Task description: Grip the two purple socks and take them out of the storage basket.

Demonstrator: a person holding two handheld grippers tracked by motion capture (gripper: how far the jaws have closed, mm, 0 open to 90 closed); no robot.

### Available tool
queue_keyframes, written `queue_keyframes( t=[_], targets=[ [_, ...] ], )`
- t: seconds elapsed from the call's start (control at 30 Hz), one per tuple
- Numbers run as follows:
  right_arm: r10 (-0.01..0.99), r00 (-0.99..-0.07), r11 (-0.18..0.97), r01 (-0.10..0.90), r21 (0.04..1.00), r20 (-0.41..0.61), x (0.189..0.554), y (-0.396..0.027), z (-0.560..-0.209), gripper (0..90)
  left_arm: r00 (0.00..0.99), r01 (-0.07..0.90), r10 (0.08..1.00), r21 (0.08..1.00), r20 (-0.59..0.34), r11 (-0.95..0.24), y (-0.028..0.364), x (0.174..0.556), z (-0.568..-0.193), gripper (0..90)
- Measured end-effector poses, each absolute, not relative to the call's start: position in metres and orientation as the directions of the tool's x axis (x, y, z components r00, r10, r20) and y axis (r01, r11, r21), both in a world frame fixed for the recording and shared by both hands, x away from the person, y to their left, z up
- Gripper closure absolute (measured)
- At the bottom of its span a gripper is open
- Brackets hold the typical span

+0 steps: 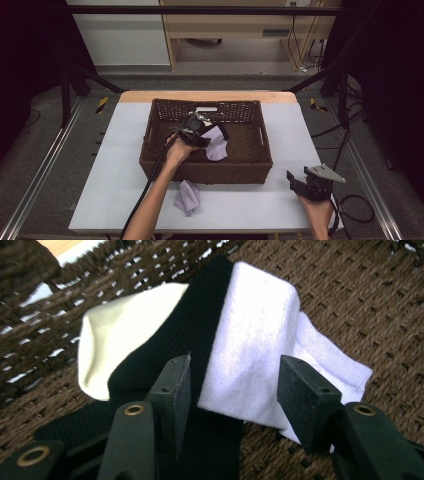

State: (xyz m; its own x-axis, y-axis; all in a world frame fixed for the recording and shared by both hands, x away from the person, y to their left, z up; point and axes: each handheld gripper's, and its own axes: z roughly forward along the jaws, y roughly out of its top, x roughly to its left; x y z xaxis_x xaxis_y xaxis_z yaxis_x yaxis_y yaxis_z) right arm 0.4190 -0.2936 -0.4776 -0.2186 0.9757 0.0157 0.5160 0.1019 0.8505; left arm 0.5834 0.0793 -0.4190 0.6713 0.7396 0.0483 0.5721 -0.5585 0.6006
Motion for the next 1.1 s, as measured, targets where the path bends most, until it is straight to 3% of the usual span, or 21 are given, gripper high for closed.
queue_keyframes(
  t=[0.1, 0.37, 0.53, 0.73, 1.1],
  targets=[
    [0.976, -0.219, 0.101, 0.518, 0.849, 0.017, 0.419, -0.293, -0.478, 32.9, 0.669, 0.591, 0.743, 0.58, 0.037, -0.561, 0.079, 0.584, -0.42, 54.8],
    [0.976, -0.219, 0.105, 0.518, 0.849, 0.013, 0.419, -0.293, -0.478, 32.9, 0.649, 0.651, 0.76, 0.551, -0.047, -0.522, 0.082, 0.585, -0.418, 83.2],
    [0.976, -0.218, 0.106, 0.518, 0.848, 0.011, 0.419, -0.293, -0.478, 33.0, 0.66, 0.631, 0.75, 0.58, -0.052, -0.515, 0.083, 0.582, -0.415, 85.6],
    [0.976, -0.218, 0.107, 0.519, 0.848, 0.01, 0.419, -0.294, -0.478, 33.0, 0.666, 0.573, 0.743, 0.687, -0.071, -0.448, 0.089, 0.577, -0.404, 85.7],
    [0.976, -0.216, 0.105, 0.52, 0.847, 0.012, 0.419, -0.294, -0.478, 32.9, 0.652, 0.423, 0.758, 0.832, -0.006, -0.358, 0.098, 0.562, -0.379, 86.0]
  ],
)
